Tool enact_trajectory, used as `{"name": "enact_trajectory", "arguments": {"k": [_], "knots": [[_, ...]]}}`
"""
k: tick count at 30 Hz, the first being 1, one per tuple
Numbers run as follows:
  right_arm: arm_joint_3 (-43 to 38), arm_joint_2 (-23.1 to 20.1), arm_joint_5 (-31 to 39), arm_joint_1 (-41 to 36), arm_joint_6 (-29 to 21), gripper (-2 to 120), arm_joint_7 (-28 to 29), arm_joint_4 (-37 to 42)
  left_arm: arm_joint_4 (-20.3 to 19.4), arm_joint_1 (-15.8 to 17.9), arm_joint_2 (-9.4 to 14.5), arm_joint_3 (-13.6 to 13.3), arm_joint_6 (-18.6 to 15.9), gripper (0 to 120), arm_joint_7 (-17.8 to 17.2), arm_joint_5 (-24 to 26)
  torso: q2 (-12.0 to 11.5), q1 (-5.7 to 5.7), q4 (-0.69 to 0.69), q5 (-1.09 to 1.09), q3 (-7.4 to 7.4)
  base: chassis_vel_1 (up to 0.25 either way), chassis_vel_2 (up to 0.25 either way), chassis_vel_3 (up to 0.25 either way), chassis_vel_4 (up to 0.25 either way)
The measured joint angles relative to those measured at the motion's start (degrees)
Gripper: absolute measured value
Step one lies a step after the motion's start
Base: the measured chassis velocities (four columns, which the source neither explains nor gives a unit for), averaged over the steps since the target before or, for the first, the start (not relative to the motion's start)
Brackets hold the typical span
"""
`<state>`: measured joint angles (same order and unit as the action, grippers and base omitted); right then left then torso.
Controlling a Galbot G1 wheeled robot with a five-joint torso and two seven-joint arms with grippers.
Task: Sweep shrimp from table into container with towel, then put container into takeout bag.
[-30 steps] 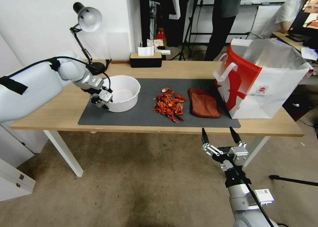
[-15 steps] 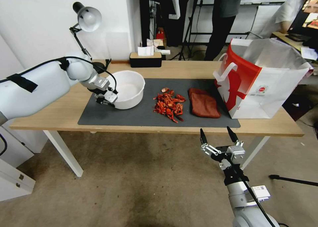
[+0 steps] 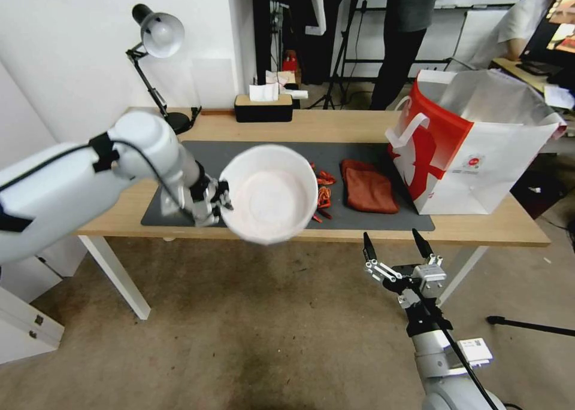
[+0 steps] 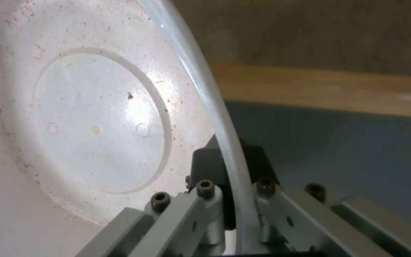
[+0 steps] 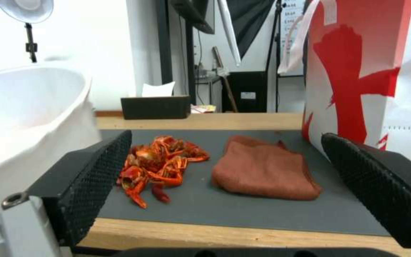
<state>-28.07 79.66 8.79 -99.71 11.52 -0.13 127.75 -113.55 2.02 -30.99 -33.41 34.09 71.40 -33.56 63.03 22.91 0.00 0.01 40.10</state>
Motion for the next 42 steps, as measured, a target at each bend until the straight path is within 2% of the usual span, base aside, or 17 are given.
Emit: {"name": "enact_trajectory", "arguments": {"k": [1,4,5,7,8,9,11,12,14,15,19,21,25,27,30,34,42], "knots": [[0.0,0.0,0.0,0.0,0.0,100,0.0,0.0,0.0,0.0,0.0,0.0,0.0,0,0.0,0.0,0.0,0.0,0.0,0.0,0.0,0.0,0.0,0.0,0.0],[0.2,0.2,-0.6,-1.1,0.3,100,0.0,1.1,-5.6,-7.4,3.3,4.3,1.2,0,2.2,-2.2,0.0,0.0,0.01,-0.06,0.01,0.0,0.0,0.0,0.0],[0.2,0.2,-0.6,-1.1,0.3,100,0.0,1.1,-5.6,-7.4,3.3,4.3,1.2,0,2.2,-2.2,0.0,0.0,0.01,-0.06,0.01,0.0,0.0,0.0,0.0],[0.2,0.4,-1.0,-2.0,0.6,100,-0.1,2.1,-9.6,-13.6,5.6,8.4,1.4,0,3.9,-2.6,0.0,0.0,0.0,0.02,0.0,0.0,0.0,0.0,0.0],[0.2,0.4,-1.2,-2.7,0.9,100,-0.1,2.7,-12.6,-18.9,7.1,11.9,1.7,0,5.3,-3.0,0.0,0.0,0.01,-0.04,0.0,0.0,0.0,0.0,0.0],[0.2,0.4,-1.2,-2.7,0.9,100,-0.1,2.7,-12.6,-18.9,7.1,11.9,1.7,0,5.3,-3.0,0.0,0.0,0.01,-0.04,0.0,0.0,0.0,0.0,0.0],[0.4,0.7,-1.7,-3.3,1.2,100,-0.2,3.2,-15.9,-29.3,9.0,19.9,3.0,0,6.1,-4.7,0.0,-0.01,0.01,0.04,-0.01,0.0,0.0,0.0,0.0],[0.6,0.8,-1.8,-3.3,1.2,100,-0.3,3.2,-16.0,-32.9,9.3,21.5,3.5,0,6.1,-5.3,0.0,-0.01,0.04,0.0,-0.01,0.0,0.0,0.0,0.0],[0.6,0.8,-1.9,-3.2,1.2,100,-0.3,3.2,-15.9,-34.0,9.4,21.9,3.7,0,6.0,-5.5,0.0,-0.01,0.04,-0.05,-0.01,0.0,0.0,0.0,0.0],[1.2,1.4,-2.3,-3.1,1.2,100,-0.4,3.2,-14.2,-38.5,9.1,23.2,4.5,0,5.8,-6.9,0.0,-0.01,0.02,0.02,0.0,0.0,0.0,0.0,0.0],[1.7,1.9,-2.9,-3.1,1.2,100,-0.4,3.2,-11.2,-40.9,7.3,23.5,4.7,0,5.6,-8.1,0.0,0.0,-0.01,-0.02,0.0,0.0,0.0,0.0,0.0],[2.0,2.4,-3.2,-3.3,1.2,100,-0.5,3.4,-6.4,-42.4,3.9,23.5,5.5,0,5.3,-9.7,0.0,0.0,0.0,-0.01,0.0,0.0,0.0,0.0,0.0],[1.9,2.4,-3.3,-3.5,1.2,100,-0.5,3.8,-2.1,-42.8,1.2,23.0,5.9,0,4.1,-10.6,0.0,0.0,0.0,-0.02,0.0,0.0,0.0,0.0,0.0],[1.7,2.3,-3.2,-3.8,1.2,100,-0.5,4.4,3.7,-42.9,-2.2,22.5,6.8,0,2.4,-11.3,0.0,0.01,-0.01,-0.02,0.01,0.0,0.0,0.0,0.0],[1.6,2.1,-2.9,-3.9,1.2,100,-0.4,5.3,7.0,-43.1,-4.0,22.7,7.7,0,0.7,-12.8,0.0,0.01,-0.01,-0.02,0.01,0.0,0.0,0.0,0.0],[1.4,0.4,0.1,-3.3,0.1,100,0.4,7.5,9.7,-43.4,-6.4,23.2,7.8,0,-2.9,-14.7,0.0,0.01,0.01,0.0,0.01,0.0,0.0,0.0,0.0],[0.9,-4.8,6.2,-0.2,-0.8,100,1.2,5.4,10.1,-42.7,-7.4,23.0,6.8,0,-9.7,-14.8,0.0,0.01,0.01,0.01,0.01,0.0,0.0,0.0,0.0]]}}
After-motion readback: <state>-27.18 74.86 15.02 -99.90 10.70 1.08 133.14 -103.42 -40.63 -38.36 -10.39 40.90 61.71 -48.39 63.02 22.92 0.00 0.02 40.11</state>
